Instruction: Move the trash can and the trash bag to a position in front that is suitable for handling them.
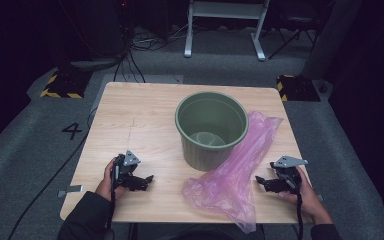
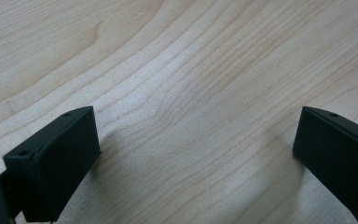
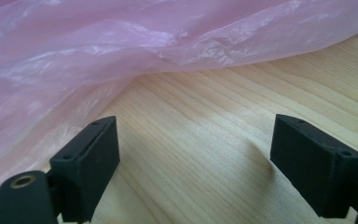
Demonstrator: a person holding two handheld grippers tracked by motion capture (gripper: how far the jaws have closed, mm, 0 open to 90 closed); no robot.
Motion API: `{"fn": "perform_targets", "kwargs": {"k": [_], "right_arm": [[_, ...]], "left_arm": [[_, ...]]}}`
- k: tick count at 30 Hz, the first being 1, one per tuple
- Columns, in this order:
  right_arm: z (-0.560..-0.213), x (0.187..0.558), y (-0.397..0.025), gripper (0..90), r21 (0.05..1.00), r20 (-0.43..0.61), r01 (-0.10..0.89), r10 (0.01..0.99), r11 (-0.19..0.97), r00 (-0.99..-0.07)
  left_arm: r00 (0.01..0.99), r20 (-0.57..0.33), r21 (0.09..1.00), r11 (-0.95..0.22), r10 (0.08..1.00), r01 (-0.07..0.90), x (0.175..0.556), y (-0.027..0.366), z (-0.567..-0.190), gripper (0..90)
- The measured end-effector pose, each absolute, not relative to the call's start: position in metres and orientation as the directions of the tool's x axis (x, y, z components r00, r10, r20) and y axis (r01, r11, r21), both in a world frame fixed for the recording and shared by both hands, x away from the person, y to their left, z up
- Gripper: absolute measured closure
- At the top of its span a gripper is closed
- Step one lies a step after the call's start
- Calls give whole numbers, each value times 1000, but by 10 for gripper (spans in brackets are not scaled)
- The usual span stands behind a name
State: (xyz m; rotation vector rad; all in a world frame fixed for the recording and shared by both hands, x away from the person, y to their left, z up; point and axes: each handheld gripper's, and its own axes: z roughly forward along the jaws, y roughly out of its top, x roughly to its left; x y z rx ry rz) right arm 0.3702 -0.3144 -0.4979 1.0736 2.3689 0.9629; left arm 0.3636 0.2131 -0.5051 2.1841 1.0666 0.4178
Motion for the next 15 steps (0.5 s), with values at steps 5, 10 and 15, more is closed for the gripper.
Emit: {"fn": "perform_targets", "kwargs": {"k": [5, 10, 15], "right_arm": [[-492, 367, -323, 166, 726, -30, 516, 771, 455, -637], [-479, 361, -328, 191, 773, -33, 475, 773, 421, -633], [-459, 358, -323, 211, 825, -19, 420, 761, 377, -648]], "left_arm": [[625, 1, 689, -454, 780, 566, 362, 212, -505, 4], [651, -1, 683, -475, 759, 555, 361, 212, -505, 4], [652, -6, 687, -471, 758, 554, 359, 212, -505, 4]]}}
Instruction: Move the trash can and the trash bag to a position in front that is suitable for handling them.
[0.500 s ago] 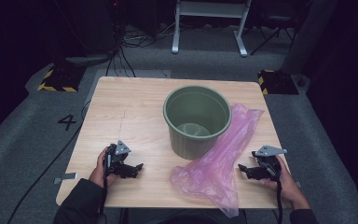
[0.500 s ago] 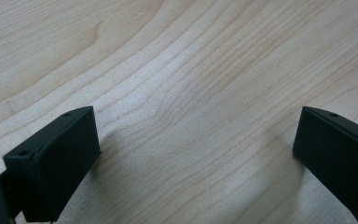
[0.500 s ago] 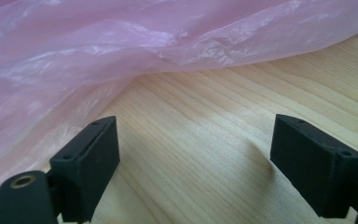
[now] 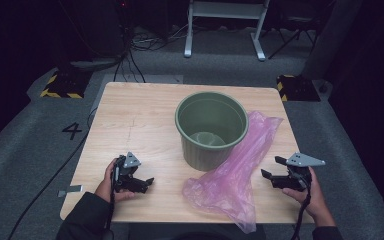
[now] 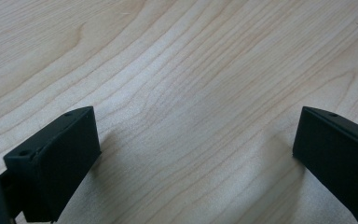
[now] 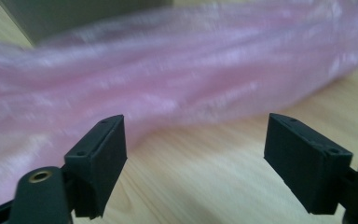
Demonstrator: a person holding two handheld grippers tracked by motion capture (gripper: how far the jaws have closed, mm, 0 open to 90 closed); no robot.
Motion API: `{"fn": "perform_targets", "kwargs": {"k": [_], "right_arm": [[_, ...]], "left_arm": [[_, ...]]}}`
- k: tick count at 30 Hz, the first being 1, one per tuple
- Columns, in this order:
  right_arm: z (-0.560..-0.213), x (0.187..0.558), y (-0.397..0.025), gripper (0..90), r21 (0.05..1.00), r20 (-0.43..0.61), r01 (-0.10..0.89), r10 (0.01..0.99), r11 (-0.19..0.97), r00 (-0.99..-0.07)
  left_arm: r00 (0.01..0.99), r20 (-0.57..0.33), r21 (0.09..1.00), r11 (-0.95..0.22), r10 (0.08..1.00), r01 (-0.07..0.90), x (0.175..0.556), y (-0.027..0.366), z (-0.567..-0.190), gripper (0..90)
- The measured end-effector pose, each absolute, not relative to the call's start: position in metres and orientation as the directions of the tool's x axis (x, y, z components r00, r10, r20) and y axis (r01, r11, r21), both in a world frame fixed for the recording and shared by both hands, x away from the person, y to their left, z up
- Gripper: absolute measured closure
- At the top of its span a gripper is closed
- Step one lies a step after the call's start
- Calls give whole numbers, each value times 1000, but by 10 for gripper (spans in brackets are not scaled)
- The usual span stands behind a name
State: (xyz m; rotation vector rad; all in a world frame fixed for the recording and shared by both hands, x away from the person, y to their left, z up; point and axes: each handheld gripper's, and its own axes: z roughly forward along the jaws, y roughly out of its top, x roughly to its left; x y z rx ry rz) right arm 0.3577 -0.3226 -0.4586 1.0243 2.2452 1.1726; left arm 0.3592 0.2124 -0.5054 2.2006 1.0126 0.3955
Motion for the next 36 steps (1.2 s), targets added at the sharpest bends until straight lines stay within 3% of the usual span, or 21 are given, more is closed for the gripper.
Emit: {"fn": "perform_targets", "kwargs": {"k": [13, 26, 36], "right_arm": [[-430, 376, -274, 206, 850, -70, 325, 701, 414, -710], [-429, 395, -237, 222, 860, -71, 294, 668, 418, -741], [-432, 395, -212, 154, 858, -75, 278, 642, 431, -763]], "left_arm": [[667, -8, 685, -482, 745, 547, 360, 212, -505, 3], [675, -10, 686, -486, 738, 542, 360, 212, -505, 3], [675, -10, 686, -486, 738, 541, 360, 212, -505, 3]]}}
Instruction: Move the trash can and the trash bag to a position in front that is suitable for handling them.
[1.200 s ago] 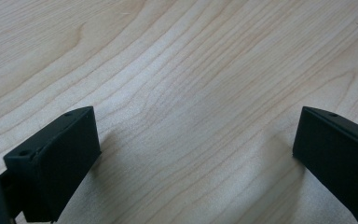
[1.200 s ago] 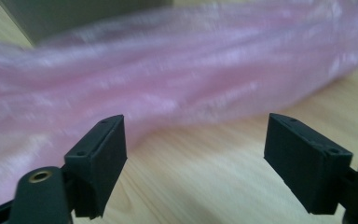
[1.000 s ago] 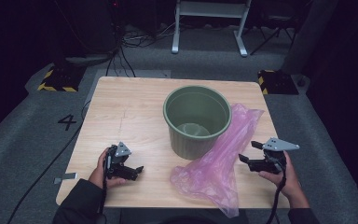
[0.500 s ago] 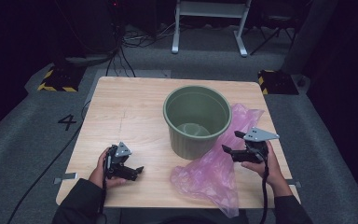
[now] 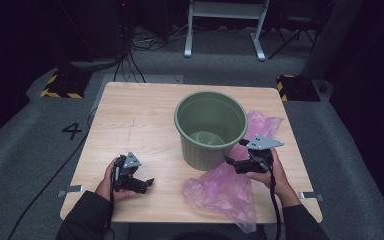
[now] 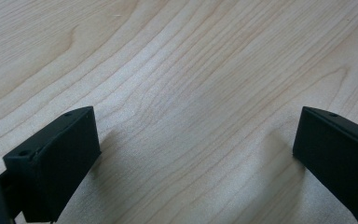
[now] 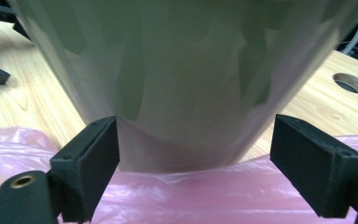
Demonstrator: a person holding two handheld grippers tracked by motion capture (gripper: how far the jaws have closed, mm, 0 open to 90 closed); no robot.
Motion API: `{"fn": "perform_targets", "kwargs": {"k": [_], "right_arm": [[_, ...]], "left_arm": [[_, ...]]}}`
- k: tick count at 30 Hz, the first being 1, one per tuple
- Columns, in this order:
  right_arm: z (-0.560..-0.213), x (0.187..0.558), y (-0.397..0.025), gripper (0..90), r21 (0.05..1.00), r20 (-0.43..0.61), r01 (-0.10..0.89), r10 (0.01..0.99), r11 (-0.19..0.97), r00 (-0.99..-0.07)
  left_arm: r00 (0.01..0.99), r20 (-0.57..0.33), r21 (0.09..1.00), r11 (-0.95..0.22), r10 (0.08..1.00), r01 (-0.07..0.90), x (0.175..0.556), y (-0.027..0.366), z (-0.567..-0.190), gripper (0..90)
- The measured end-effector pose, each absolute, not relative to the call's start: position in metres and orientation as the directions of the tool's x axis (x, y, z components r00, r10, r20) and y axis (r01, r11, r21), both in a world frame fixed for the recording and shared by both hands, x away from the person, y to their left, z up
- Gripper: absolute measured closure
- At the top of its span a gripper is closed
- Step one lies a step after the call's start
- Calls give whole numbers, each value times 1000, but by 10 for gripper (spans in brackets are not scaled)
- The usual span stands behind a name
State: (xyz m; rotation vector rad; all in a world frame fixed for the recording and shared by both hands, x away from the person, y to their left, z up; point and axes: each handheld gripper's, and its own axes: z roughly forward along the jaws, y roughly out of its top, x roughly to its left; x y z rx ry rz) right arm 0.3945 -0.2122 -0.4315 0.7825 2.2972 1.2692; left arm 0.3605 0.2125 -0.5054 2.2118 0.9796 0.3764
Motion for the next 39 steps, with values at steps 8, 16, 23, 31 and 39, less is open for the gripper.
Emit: {"fn": "perform_targets", "kwargs": {"k": [8, 16, 23, 31, 39], "right_arm": [[-432, 398, -203, 155, 857, -86, 275, 648, 435, -757], [-433, 401, -196, 195, 848, -130, 265, 664, 459, -736], [-428, 398, -235, 219, 863, -139, 278, 728, 422, -672], [-448, 389, -277, 252, 842, -116, 352, 773, 410, -624], [-483, 364, -245, 278, 756, -118, 346, 636, 555, -763]], "left_arm": [[674, -11, 687, -485, 738, 542, 360, 212, -505, 4], [668, -11, 686, -481, 744, 546, 360, 212, -505, 3], [658, -5, 685, -477, 753, 551, 361, 210, -505, 3], [647, -5, 685, -469, 763, 558, 361, 208, -505, 14], [679, 4, 729, -467, 734, 501, 354, 195, -490, 175]]}}
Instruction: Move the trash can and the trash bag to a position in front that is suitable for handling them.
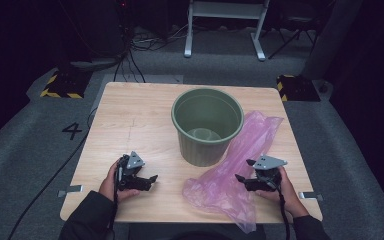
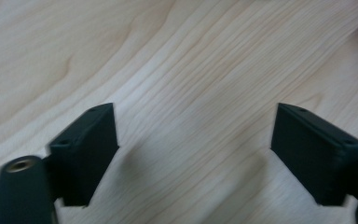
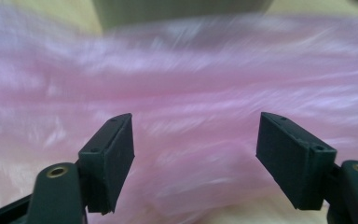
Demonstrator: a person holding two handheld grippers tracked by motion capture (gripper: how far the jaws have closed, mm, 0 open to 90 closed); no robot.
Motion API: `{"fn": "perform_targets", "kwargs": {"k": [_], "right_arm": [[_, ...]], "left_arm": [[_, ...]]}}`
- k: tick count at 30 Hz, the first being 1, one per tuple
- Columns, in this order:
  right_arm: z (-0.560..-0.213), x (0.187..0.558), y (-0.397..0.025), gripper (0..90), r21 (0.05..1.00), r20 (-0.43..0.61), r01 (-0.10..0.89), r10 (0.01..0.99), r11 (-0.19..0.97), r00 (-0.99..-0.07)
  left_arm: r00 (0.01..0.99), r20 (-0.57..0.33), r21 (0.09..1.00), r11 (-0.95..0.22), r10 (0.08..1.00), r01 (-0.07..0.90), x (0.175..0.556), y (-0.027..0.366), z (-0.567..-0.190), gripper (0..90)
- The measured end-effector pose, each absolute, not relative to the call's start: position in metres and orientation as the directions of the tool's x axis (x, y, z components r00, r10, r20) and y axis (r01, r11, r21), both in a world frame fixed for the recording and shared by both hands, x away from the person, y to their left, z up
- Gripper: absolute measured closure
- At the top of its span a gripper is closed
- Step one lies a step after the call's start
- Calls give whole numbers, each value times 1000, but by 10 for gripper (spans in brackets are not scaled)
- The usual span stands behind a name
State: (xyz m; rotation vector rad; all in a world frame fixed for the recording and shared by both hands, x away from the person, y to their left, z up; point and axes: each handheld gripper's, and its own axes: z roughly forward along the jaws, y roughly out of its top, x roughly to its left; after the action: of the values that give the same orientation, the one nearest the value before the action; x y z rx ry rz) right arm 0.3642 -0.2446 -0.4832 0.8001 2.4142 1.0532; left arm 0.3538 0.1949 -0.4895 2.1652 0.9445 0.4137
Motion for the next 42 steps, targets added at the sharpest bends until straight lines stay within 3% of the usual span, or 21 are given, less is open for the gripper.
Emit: {"fn": "perform_targets", "kwargs": {"k": [8, 12, 24, 35, 42], "right_arm": [[-496, 371, -228, 273, 746, -72, 369, 618, 555, -783], [-501, 373, -222, 275, 745, -56, 386, 628, 543, -776], [-502, 378, -208, 261, 750, -58, 381, 628, 540, -776], [-497, 376, -218, 233, 768, -66, 370, 639, 522, -766], [-479, 380, -252, 221, 819, -87, 383, 752, 427, -653]], "left_arm": [[742, -15, 762, -473, 670, 442, 345, 164, -473, 163], [776, -29, 783, -468, 630, 409, 342, 146, -468, 200], [860, -26, 730, -578, 509, 364, 341, 80, -485, 221], [855, -42, 703, -593, 516, 392, 351, 83, -498, 339], [851, -10, 706, -598, 526, 378, 349, 93, -499, 329]]}}
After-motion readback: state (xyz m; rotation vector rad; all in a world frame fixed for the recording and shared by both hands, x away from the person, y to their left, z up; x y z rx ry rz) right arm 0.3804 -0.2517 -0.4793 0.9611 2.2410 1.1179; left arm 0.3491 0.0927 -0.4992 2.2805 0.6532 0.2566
